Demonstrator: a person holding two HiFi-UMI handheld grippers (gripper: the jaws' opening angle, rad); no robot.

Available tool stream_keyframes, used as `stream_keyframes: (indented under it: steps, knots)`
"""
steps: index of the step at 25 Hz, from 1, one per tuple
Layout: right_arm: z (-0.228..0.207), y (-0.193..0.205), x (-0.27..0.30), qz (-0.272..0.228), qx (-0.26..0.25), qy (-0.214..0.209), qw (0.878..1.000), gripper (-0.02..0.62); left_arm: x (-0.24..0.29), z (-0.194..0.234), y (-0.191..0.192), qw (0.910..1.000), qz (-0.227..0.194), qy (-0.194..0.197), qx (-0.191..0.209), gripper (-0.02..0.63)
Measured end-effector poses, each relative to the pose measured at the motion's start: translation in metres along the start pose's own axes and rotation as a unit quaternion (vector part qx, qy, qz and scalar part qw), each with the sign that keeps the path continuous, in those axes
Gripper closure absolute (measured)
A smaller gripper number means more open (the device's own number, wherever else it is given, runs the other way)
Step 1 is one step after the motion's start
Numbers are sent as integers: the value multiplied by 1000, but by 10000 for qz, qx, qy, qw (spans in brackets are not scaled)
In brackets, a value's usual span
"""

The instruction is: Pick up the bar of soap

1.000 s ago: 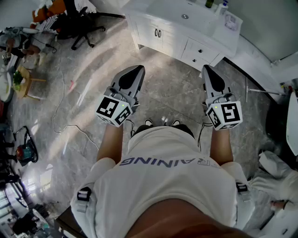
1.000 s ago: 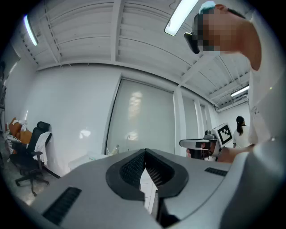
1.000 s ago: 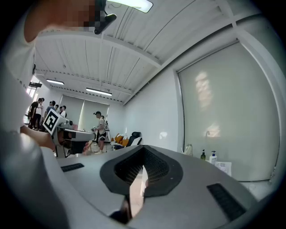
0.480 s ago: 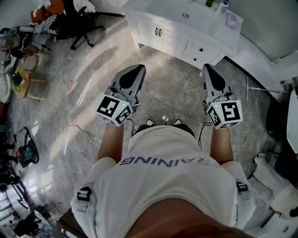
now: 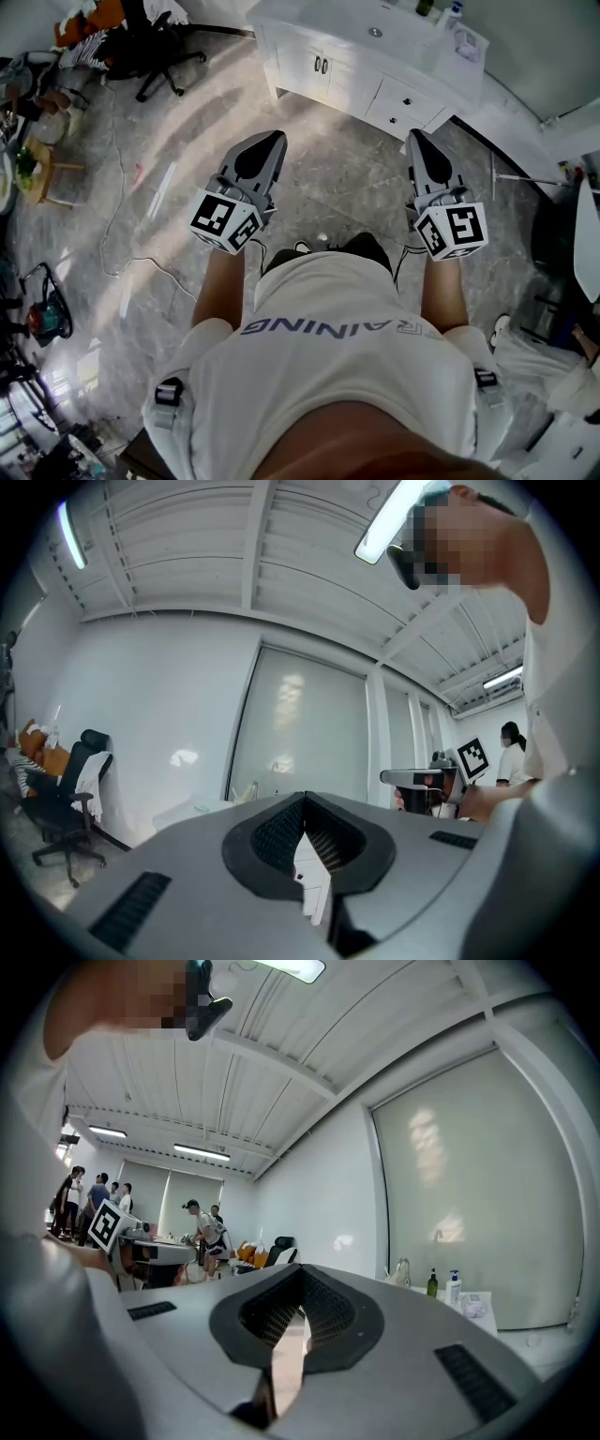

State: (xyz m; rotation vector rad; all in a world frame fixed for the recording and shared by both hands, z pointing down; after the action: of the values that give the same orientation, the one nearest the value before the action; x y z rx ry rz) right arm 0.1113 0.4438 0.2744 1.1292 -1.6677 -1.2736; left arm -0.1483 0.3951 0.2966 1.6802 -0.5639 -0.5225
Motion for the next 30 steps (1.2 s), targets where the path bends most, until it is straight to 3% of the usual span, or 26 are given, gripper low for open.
stream_keyframes:
  steps: [8,18,30]
  knots:
    - [22,17,28,290,-80,-158,9994,583,-14,24,24,9996,112,42,-271,600]
    - [2,8,94,301,-71,-457,9985,584,16,60,26,9996,148,-189,-161,600]
    - [-114,-15,181,279,183,-461,9984,583,146,101,25,9987,378,-326,138,600]
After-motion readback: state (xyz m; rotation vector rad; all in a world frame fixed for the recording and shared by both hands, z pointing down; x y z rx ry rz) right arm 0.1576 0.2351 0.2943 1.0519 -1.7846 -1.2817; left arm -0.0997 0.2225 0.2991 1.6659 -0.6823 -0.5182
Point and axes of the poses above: the fingertips, and each gripper's own axes: x forward along the fingers, z to its left, y out of its underside, the point moved 5 cm from there along -x, backward along the fingers, and after that the axes turned 15 degrees about x, right-handed, at the moved point
